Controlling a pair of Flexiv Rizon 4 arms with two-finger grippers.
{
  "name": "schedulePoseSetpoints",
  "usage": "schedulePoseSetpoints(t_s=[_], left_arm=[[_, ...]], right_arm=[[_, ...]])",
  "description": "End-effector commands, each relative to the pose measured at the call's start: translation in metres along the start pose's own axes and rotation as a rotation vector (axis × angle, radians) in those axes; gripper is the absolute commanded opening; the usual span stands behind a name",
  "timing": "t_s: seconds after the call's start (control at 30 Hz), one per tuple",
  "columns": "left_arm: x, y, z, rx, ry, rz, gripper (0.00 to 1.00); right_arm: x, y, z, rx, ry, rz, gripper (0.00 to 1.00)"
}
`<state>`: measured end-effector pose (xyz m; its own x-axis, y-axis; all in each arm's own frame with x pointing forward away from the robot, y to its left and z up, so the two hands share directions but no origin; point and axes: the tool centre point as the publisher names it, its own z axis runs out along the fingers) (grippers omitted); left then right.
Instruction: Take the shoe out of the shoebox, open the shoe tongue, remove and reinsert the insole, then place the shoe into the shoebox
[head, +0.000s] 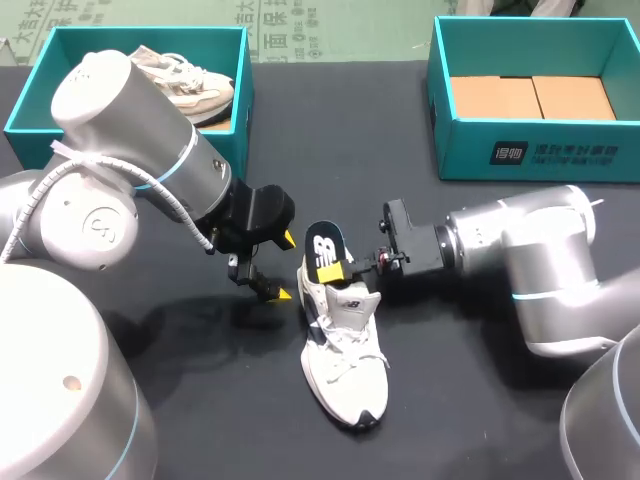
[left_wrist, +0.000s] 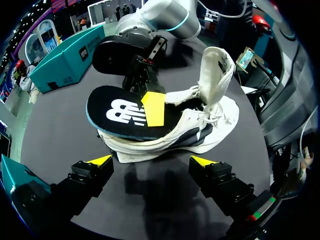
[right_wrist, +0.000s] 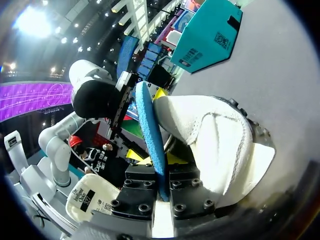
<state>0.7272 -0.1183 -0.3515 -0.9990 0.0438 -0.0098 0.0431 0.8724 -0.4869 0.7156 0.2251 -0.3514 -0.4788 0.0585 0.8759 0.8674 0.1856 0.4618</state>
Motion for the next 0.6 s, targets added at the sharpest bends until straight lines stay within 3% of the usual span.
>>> schedulePoseSetpoints(t_s=[0.03, 0.3, 0.33, 0.37, 0.47, 0.6], left_arm=[[0.001, 0.000, 0.000, -0.003, -0.002, 0.000, 1.00], [0.001, 0.000, 0.000, -0.003, -0.002, 0.000, 1.00], [0.001, 0.000, 0.000, -0.003, -0.002, 0.000, 1.00], [0.001, 0.000, 0.000, -0.003, -0.002, 0.000, 1.00], [0.001, 0.000, 0.000, -0.003, -0.002, 0.000, 1.00], [0.001, 0.000, 0.000, -0.003, -0.002, 0.000, 1.00]], right_arm=[[0.000, -0.015, 0.003, -0.014, -0.015, 0.002, 0.00], [0.010, -0.001, 0.002, 0.004, -0.042, -0.038, 0.00], [0.012, 0.002, 0.002, 0.008, -0.046, -0.046, 0.06], [0.013, 0.004, 0.002, 0.012, -0.048, -0.054, 0.19], [0.018, 0.013, 0.001, 0.026, -0.058, -0.076, 0.32], [0.022, 0.022, 0.000, 0.038, -0.075, -0.096, 0.30]])
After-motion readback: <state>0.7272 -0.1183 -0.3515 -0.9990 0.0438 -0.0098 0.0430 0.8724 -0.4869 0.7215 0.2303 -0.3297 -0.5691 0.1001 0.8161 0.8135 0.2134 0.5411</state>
